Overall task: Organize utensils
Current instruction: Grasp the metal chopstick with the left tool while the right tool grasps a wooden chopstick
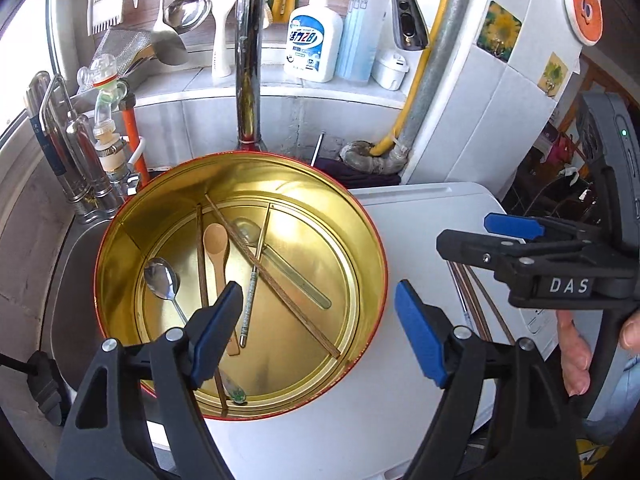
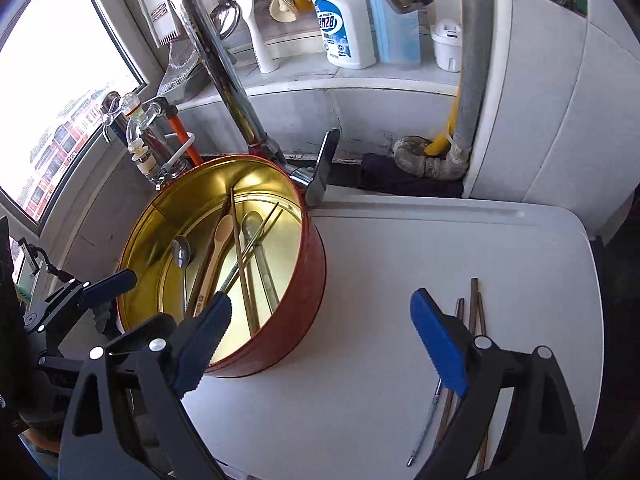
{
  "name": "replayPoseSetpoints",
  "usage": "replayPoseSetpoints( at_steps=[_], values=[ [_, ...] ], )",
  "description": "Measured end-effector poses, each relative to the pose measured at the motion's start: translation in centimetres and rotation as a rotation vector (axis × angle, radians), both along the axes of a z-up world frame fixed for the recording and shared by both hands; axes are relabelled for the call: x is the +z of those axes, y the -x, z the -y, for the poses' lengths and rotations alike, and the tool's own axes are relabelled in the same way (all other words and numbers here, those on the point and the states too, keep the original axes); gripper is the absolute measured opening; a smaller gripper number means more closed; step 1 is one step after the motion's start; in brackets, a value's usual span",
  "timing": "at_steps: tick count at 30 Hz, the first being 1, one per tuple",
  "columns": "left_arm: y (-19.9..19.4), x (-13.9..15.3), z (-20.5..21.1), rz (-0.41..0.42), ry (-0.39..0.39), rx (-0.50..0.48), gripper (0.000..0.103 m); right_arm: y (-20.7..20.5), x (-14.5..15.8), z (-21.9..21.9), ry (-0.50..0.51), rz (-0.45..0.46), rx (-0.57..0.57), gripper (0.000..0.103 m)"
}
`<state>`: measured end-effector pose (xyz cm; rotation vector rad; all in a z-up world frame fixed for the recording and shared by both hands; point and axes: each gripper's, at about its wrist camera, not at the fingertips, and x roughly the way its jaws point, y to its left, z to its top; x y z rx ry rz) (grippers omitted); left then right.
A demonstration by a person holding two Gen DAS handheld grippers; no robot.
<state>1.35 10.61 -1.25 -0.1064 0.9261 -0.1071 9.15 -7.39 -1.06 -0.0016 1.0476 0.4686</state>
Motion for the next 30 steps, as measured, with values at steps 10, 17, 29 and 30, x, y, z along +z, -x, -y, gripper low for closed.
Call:
replayPoseSetpoints(
  at_steps=[10,17,29,30],
  values=[
    [-0.5,-1.0,7.4,-0.042,0.011,-0.141,0.077,1.7,-3.0,9.5,0.056,-0.049,-0.152,0.092],
    [-1.4,-2.5,11.7,-0.089,0.005,-0.207,0.077,1.9,-4.5,13.4,0.055,-0.084,-0.201,0.092],
    [-3.4,-8.3,17.3,-0.199,-0.079,-0.268,0.077,0.9,-8.3,14.7,0.127,-0.195,-0.166,0.092],
    [-3.6,-8.9,17.7,-0.208,-0.093,-0.268,0.077,0.8,-8.6,14.8,0.128,-0.202,-0.166,0.092]
  ],
)
